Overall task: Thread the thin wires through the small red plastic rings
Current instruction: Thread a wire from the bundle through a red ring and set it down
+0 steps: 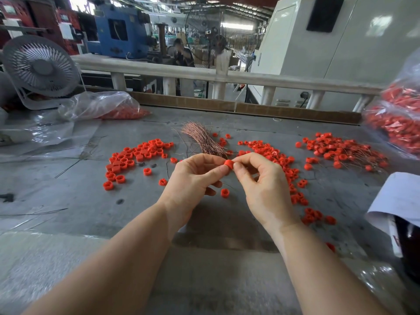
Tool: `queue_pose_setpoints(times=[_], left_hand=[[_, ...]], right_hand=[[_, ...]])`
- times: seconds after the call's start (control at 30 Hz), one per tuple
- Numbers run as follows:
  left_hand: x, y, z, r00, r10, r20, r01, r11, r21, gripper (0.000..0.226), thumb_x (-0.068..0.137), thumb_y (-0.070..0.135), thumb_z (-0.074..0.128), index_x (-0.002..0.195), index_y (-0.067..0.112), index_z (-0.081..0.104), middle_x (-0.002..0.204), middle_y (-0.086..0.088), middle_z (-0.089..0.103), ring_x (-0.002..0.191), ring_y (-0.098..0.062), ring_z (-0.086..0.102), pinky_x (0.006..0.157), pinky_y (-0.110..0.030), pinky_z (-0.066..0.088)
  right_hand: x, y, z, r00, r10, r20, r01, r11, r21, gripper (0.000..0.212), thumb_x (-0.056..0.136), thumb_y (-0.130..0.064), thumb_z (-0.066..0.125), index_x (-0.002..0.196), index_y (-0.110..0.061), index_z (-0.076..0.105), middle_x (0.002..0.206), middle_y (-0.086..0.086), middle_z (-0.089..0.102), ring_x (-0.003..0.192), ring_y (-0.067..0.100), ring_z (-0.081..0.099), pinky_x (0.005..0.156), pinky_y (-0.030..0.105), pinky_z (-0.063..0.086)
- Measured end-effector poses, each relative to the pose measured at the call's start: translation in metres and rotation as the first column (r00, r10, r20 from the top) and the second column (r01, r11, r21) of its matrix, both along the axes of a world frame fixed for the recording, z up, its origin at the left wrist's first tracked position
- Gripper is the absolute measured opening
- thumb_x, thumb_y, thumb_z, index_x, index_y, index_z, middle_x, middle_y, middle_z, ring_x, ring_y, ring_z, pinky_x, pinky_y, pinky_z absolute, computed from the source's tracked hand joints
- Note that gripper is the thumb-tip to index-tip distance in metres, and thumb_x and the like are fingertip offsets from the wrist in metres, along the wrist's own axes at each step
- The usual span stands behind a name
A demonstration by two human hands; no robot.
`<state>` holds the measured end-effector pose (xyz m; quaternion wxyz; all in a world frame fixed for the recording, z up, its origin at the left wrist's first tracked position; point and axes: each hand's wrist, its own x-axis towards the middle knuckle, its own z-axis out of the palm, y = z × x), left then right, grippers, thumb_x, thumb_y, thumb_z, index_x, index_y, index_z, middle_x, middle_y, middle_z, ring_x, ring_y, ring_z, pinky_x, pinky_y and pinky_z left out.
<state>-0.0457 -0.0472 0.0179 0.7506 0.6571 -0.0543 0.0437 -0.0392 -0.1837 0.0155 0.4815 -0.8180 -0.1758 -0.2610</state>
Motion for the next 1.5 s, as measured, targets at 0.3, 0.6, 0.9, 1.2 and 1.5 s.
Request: queue_pose_setpoints(times=[0.3,0.6,0.9,1.2,1.5], left_hand=[[0.002,0.001,-0.003,0.999,0.033,0.033,-0.037,0.991,0.127,0.005,0.081,0.014,0.069,0.086,0.015,0.067,0.073,0.002,0.067,0.055,-0.007,0.056,0.048,-0.019,0.045],[0.004,0.0,0.01,1.0,0.02,0.02,-0.022,0.992,0.124,0.006,0.084,0.011,0.066,0.081,0.017,0.066,0.064,0.007,0.061,0.053,-0.004,0.055,0.048,-0.018,0.046],[0.017,-0.005,0.029,0.989,-0.13,-0.076,0.117,0.981,-0.157,0.014,0.088,0.003,0.057,0.099,0.003,0.066,0.069,-0.003,0.069,0.063,-0.009,0.066,0.061,-0.019,0.054],[0.032,-0.012,0.011,0.992,-0.039,-0.116,0.0,0.947,-0.321,0.007,0.088,0.004,0.058,0.088,0.005,0.064,0.074,-0.007,0.068,0.063,-0.01,0.065,0.064,-0.02,0.056],[0.033,-0.008,-0.009,0.99,0.138,-0.021,-0.139,0.982,-0.126,0.017,0.085,0.001,0.061,0.077,0.014,0.067,0.054,0.005,0.063,0.05,-0.004,0.055,0.052,-0.015,0.049]], right_hand=[[-0.001,0.001,0.001,0.999,-0.053,-0.009,0.052,0.997,-0.063,0.009,0.089,-0.015,0.06,0.087,-0.016,0.069,0.078,-0.009,0.064,0.075,0.009,0.058,0.069,0.028,0.049],[0.003,-0.001,0.015,0.999,-0.003,-0.049,0.002,1.0,-0.024,0.014,0.087,-0.012,0.062,0.078,-0.023,0.065,0.073,-0.016,0.062,0.073,0.004,0.058,0.067,0.015,0.044],[0.018,0.004,0.031,0.999,-0.009,-0.053,0.007,0.999,-0.035,0.007,0.085,-0.008,0.063,0.081,-0.012,0.068,0.071,-0.001,0.067,0.071,0.017,0.063,0.072,0.041,0.053],[0.027,0.014,0.015,1.0,-0.018,-0.011,0.017,0.996,-0.085,0.012,0.08,-0.004,0.064,0.079,-0.015,0.067,0.072,0.001,0.069,0.073,0.02,0.065,0.071,0.041,0.052],[0.029,0.009,-0.004,0.999,-0.019,-0.029,0.019,1.0,0.005,0.025,0.083,0.001,0.062,0.086,-0.024,0.057,0.073,-0.014,0.058,0.068,0.001,0.054,0.065,0.012,0.045]])
